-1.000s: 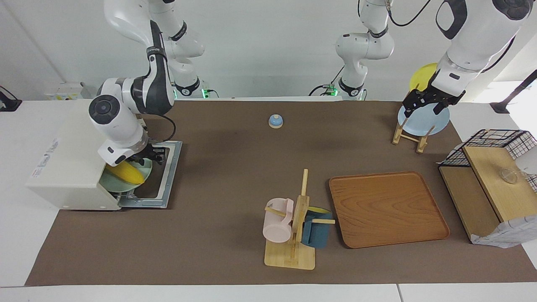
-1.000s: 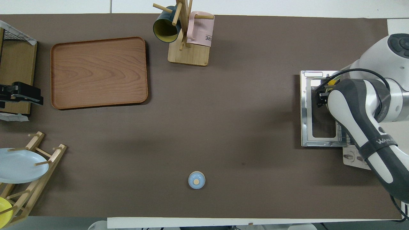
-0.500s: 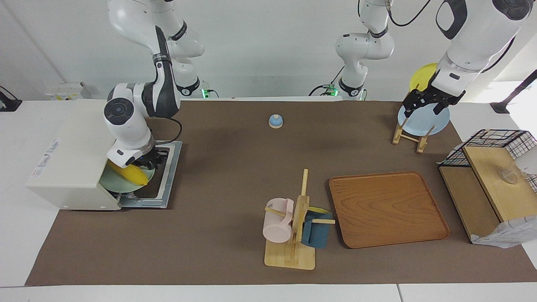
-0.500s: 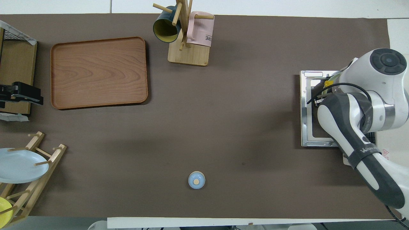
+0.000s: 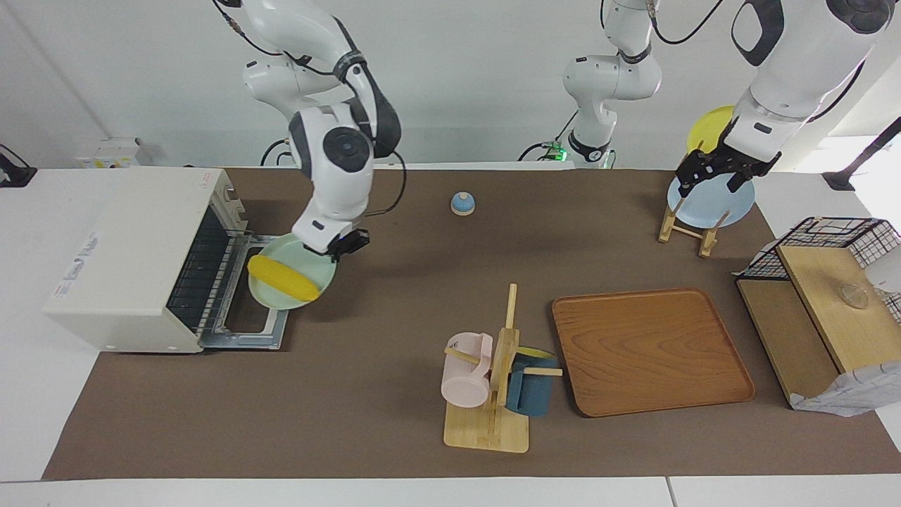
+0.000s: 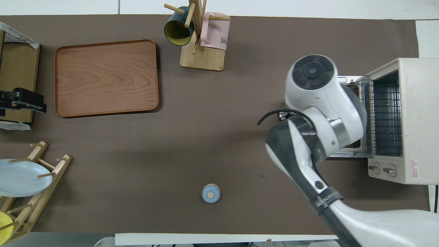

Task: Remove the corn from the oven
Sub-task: 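Pull the plate out of the oven and set it on the table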

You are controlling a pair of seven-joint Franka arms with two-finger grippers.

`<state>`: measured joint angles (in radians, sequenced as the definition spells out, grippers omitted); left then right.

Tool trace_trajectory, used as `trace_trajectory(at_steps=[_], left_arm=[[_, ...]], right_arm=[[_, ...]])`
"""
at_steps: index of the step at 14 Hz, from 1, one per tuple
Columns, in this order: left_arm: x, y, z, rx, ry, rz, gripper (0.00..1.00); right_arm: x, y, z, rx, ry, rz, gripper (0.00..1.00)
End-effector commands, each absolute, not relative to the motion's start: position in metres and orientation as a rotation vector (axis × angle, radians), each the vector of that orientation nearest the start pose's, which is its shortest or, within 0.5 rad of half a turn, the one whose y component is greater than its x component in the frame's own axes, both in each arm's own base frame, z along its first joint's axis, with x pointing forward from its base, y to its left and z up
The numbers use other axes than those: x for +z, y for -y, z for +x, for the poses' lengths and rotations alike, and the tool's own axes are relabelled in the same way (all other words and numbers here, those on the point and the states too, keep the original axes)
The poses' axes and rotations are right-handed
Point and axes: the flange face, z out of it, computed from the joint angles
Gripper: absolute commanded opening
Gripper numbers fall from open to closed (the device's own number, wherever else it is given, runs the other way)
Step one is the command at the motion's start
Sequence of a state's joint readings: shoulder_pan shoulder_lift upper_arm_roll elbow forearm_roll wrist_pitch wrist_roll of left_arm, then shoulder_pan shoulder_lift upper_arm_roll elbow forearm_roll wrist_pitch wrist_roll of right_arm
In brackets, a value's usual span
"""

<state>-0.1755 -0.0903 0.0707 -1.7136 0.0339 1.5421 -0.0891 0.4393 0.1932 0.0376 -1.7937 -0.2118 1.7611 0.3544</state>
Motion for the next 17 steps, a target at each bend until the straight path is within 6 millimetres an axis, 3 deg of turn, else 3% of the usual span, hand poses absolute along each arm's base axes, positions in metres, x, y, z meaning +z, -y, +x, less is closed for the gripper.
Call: trace_trajectory(at_steps=[1,3,5,6,8,10,12,14,15,16,17], left_arm=[[0.608,0.047,0.518,0.123,-0.048,-3.084,1.00],[0.607,0.047,0.518,0.126,-0.048,-3.083,1.00],[0.607,0.047,0.518,0.126,-0.048,-3.083,1.00],[0.607,0.047,0.518,0.126,-0.048,-3.083,1.00],[0.607,0.047,0.518,0.126,-0.048,-3.083,1.00],[0.608,0.047,0.518,0.123,-0.048,-3.084,1.00],[0.607,0.049,0.516,0.142,-0.031,-3.084,1.00],[0.605,0.059,0.513,0.156,-0.033,-3.080,1.00],[0.606,0.053,0.512,0.165,-0.010,-3.084,1.00],[0.595,0.057,0.505,0.184,0.000,-3.096,1.00],[0.575,0.065,0.491,0.151,0.042,-3.103,1.00]], right_arm=[[0.425,-0.348,0.545,0.266,0.183,-3.382,0.00],[0.419,-0.414,0.533,0.241,0.118,-3.365,0.00],[0.397,-0.482,0.513,0.182,0.098,-3.337,0.00],[0.385,-0.505,0.508,0.170,0.053,-3.274,0.00],[0.358,-0.532,0.500,0.134,-0.034,-3.222,0.00],[0.355,-0.535,0.504,0.093,-0.056,-3.187,0.03],[0.340,-0.543,0.498,0.047,-0.091,-3.146,0.11],[0.339,-0.542,0.503,0.015,-0.123,-3.115,0.30],[0.346,-0.538,0.505,0.047,-0.138,-3.120,0.49],[0.367,-0.528,0.517,0.058,-0.167,-3.127,0.59],[0.399,-0.503,0.536,0.024,-0.179,-3.127,0.59]])
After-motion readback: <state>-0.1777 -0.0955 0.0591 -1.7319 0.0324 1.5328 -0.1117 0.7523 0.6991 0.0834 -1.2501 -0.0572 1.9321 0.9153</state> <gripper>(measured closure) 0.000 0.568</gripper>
